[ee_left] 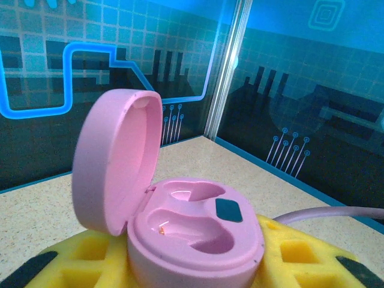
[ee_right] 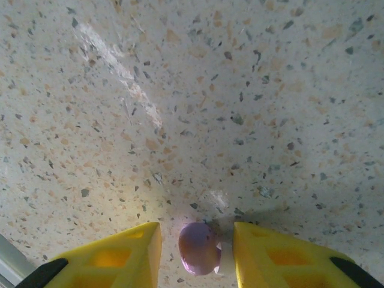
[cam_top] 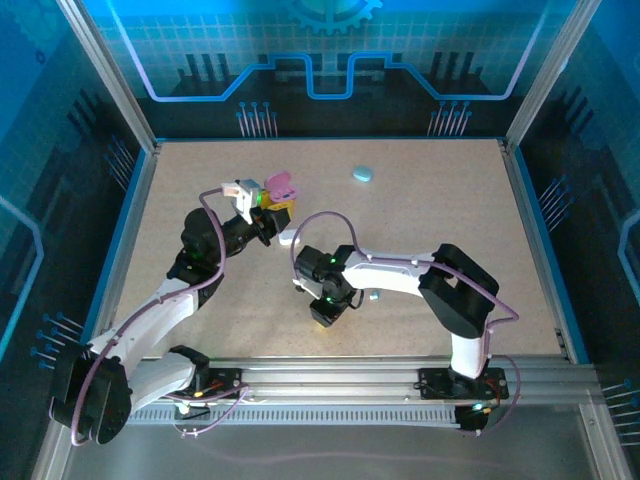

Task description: Insert wireless bluetooth earbuds into charging case

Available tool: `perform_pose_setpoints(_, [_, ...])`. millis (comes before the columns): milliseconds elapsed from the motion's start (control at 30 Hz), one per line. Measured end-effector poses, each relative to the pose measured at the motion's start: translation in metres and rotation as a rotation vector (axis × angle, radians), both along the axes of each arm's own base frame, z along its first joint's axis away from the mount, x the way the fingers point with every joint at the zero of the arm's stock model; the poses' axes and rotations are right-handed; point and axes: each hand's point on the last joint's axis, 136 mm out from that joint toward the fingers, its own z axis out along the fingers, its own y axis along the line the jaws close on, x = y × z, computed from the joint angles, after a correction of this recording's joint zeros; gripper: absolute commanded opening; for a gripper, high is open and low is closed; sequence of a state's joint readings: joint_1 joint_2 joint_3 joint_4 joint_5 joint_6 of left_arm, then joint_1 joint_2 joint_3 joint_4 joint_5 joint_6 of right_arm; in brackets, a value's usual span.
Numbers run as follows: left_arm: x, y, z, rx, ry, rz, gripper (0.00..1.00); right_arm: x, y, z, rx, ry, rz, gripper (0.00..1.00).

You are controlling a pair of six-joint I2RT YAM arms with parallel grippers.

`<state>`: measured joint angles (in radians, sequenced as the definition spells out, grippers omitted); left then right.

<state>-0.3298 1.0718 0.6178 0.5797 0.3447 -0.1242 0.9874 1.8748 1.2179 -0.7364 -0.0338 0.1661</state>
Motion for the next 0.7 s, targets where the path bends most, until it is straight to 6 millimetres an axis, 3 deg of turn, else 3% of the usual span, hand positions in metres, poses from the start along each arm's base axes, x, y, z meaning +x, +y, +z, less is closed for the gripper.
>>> perform_pose_setpoints(400, [0.000, 0.000, -0.001, 0.002, 0.005, 0.000, 0.30, -0.005, -0.006, -0.005, -0.042, 0.017, -0.005, 0.23])
perform_pose_setpoints(700, [0.000, 0.000, -0.004, 0.005, 0.016, 0.000, 0.30, 0.011, -0.014, -0.004, -0.057, 0.014, -0.175, 0.22])
